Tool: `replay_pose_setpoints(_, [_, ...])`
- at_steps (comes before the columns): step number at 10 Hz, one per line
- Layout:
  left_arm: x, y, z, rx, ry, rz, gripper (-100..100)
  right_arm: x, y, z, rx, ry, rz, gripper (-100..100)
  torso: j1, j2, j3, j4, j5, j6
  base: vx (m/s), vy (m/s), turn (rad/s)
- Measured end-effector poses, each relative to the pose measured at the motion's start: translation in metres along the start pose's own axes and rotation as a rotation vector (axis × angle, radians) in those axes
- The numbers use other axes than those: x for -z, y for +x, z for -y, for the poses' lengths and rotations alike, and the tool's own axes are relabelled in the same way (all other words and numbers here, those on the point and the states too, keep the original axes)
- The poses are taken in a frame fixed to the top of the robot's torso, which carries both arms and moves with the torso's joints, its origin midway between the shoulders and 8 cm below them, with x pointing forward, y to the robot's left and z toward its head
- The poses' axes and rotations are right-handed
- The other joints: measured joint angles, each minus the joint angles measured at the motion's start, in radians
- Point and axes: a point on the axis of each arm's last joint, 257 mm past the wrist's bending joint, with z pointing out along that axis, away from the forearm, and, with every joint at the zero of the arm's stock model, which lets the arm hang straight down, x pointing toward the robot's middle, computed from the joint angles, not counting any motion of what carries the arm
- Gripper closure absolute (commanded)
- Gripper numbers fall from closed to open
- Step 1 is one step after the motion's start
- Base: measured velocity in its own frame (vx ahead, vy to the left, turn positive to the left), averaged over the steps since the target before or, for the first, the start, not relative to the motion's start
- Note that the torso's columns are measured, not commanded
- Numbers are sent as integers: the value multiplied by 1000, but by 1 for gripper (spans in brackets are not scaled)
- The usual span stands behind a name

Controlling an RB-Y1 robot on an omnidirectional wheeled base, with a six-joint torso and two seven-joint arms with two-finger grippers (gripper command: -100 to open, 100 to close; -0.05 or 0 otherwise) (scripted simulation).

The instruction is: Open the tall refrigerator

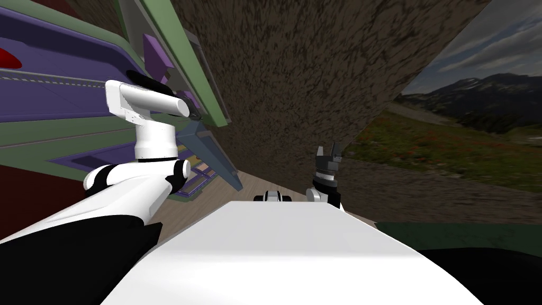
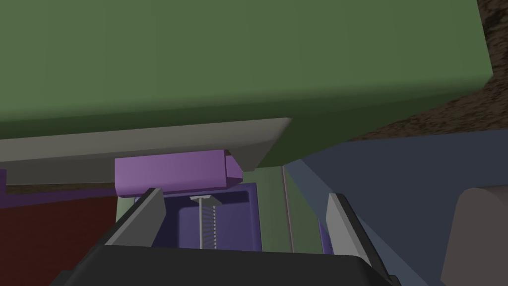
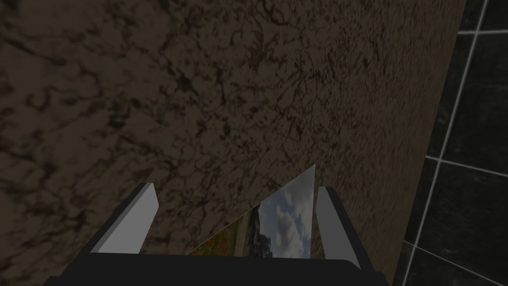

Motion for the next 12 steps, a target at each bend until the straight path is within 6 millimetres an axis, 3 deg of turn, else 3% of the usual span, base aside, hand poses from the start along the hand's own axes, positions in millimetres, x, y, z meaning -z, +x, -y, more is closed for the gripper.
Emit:
replay_pose_setpoints(4, [-19, -17, -29, 22, -67, 30, -100, 0, 0, 0, 0, 0, 0, 0, -4, 2, 1, 1, -2, 0, -14, -12, 25])
replay_pose_setpoints(6, [-22, -14, -6, 2, -29, 17, -100, 0, 0, 0, 0, 0, 0, 0, -10, 7, 4, 2, -4, 1, -71, -86, 28])
replay_pose_setpoints(8, [-27, -7, 7, 1, 3, 8, -100, 0, 0, 0, 0, 0, 0, 0, 0, -2, -1, -1, 0, 0, 0, -3, -6])
replay_pose_setpoints(12, [-44, -25, -20, 25, -58, 41, -100, 0, 0, 0, 0, 0, 0, 0, -5, 2, 1, 1, -2, 0, -13, -11, 25])
